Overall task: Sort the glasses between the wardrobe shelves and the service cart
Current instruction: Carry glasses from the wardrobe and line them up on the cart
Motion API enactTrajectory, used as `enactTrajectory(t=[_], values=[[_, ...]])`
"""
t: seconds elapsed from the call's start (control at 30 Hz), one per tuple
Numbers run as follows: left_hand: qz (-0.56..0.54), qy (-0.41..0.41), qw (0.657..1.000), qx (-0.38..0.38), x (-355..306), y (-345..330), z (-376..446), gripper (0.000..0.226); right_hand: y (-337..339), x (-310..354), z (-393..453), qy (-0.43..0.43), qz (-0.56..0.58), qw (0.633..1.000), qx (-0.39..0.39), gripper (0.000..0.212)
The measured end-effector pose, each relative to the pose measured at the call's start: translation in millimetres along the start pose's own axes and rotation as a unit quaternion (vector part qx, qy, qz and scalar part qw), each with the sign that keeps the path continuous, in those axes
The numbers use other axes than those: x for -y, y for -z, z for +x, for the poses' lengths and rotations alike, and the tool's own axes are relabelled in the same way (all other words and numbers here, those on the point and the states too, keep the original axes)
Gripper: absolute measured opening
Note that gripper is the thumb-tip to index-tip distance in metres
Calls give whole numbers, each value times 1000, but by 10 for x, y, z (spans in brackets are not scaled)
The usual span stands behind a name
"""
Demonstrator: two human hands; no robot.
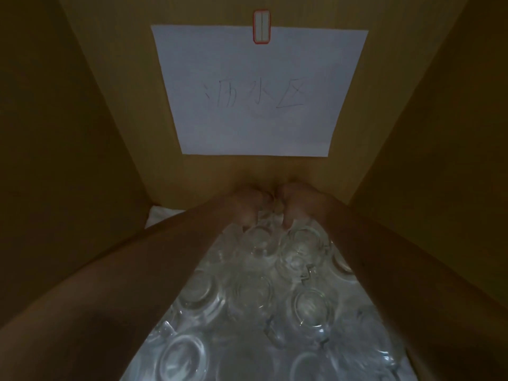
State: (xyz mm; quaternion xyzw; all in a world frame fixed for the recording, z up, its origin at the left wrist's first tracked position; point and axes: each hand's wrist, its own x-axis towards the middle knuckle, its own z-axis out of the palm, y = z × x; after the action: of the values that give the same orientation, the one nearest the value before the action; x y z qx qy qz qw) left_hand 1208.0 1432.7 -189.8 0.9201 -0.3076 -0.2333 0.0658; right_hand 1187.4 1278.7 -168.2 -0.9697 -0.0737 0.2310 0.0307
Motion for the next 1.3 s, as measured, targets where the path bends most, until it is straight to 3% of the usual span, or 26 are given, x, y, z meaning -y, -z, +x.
enactTrajectory(t=[0.13,0.27,0.37,0.57,0.67,0.77,0.87,0.97,1.17,1.3], values=[[-52,-4,999,-2,52,13,4,79,13,3,-24,-2,6,1000,-14,53],[-38,-4,999,-22,69,54,-69,67,54,11,-108,-12,31,999,-40,49],[-45,15,998,-39,-4,75,-196,74,105,21,-199,-18,39,997,-68,47],[-80,14,992,-99,-153,210,-474,84,216,46,-419,-15,72,991,-114,74],[-63,4,986,-153,-133,287,-564,63,285,80,-590,-19,78,986,-147,77],[1,-19,975,-223,-105,369,-657,49,371,126,-800,-39,67,981,-180,93],[34,-14,964,-264,-161,505,-812,74,428,183,-1019,-65,65,970,-223,94],[34,-20,958,-285,-231,641,-1041,82,429,246,-1239,-99,66,952,-281,83],[-94,18,909,-406,-310,580,-1405,78,349,334,-1620,-165,140,898,-384,76],[-278,42,837,-469,-412,447,-1554,82,191,405,-1864,-205,236,836,-450,81]])
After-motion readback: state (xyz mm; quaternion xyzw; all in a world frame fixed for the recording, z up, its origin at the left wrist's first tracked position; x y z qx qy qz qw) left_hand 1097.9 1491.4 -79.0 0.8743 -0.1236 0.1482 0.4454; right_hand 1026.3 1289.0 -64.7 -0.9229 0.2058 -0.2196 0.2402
